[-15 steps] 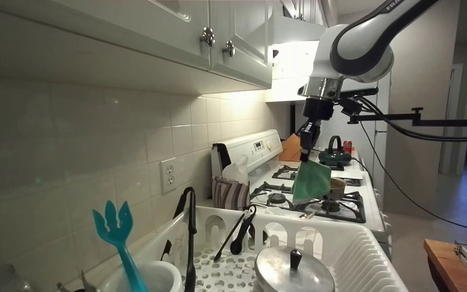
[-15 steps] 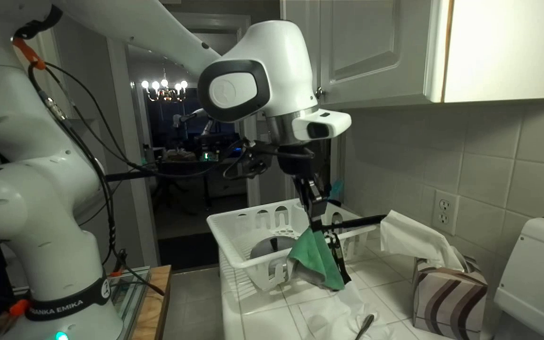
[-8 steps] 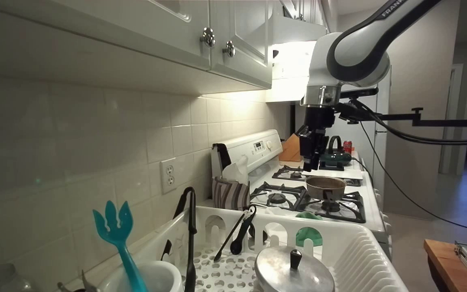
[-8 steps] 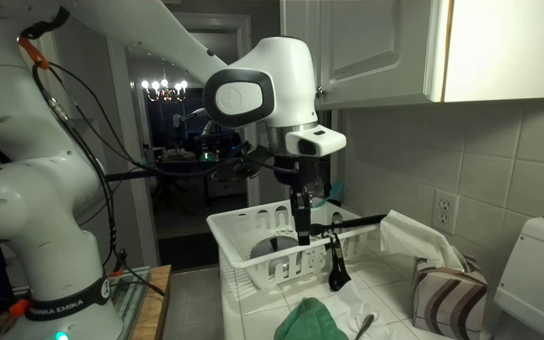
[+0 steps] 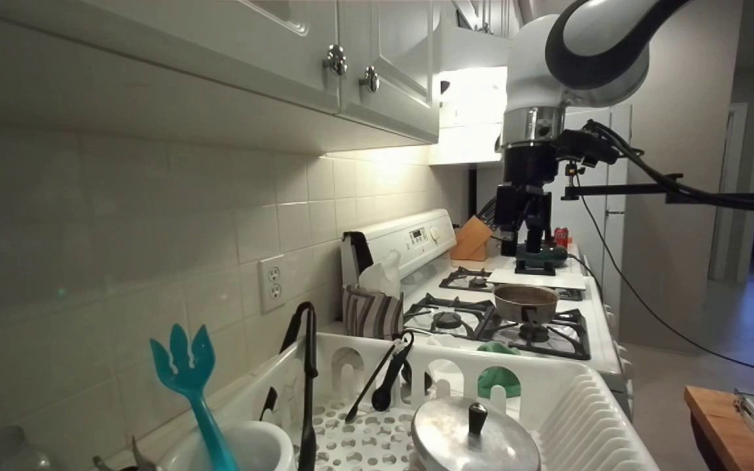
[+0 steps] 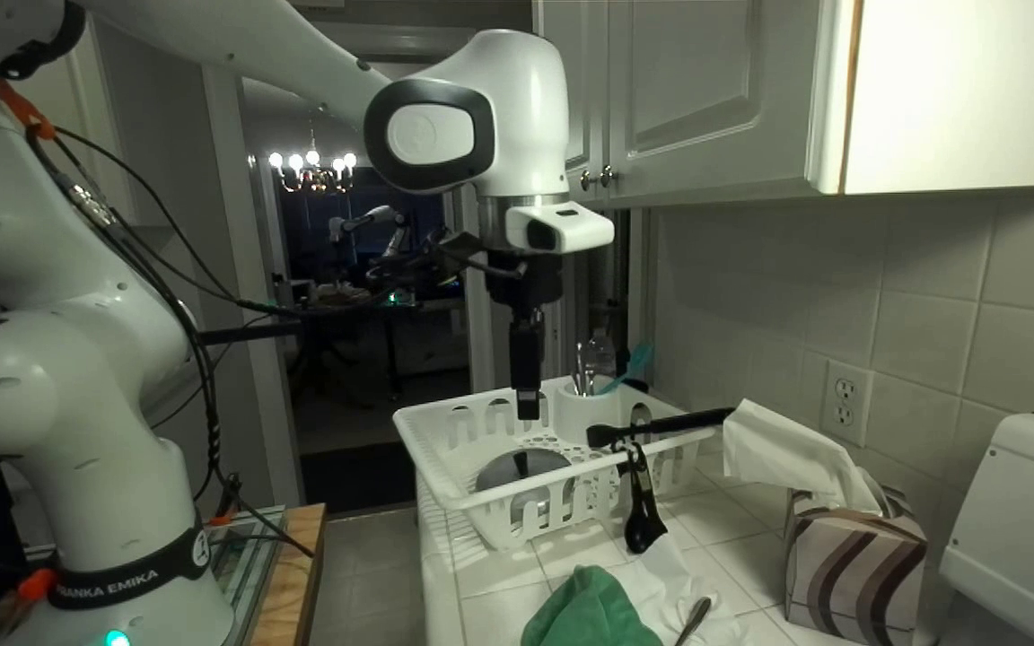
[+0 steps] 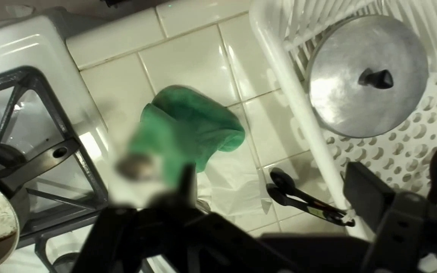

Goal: Use the green towel to remove the lid from the silver pot and place it on the dishrack then place the towel on the countertop.

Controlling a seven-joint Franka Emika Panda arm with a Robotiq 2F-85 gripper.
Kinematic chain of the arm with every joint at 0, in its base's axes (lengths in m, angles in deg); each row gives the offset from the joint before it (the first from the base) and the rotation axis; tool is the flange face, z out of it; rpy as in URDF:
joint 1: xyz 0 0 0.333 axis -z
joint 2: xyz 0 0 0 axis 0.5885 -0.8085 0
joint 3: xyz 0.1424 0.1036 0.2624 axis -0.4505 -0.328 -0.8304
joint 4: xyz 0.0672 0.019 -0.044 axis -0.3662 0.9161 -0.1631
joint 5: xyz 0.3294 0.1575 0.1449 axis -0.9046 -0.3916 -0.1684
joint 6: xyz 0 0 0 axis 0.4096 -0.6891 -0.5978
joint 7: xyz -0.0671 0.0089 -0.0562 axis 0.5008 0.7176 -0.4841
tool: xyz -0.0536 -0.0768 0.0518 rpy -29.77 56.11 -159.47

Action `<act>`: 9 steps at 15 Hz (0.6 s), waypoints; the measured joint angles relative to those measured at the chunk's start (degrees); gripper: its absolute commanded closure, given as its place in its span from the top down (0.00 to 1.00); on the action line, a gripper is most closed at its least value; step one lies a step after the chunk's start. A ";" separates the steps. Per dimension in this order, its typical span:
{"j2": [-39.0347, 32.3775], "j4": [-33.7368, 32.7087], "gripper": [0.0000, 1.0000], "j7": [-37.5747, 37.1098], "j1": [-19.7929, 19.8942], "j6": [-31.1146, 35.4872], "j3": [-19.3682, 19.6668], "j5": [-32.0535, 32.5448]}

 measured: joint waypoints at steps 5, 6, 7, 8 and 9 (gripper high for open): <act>3.63 0.15 1.00 6.92 -3.27 -3.53 0.03 -2.77; 4.16 0.34 1.00 8.19 -3.92 -3.61 0.02 -3.03; 4.62 0.64 1.00 9.24 -4.57 -3.61 0.00 -3.24; 5.05 1.03 1.00 10.29 -5.27 -3.61 -0.02 -3.54; 5.48 1.49 1.00 11.28 -5.96 -3.55 -0.04 -3.90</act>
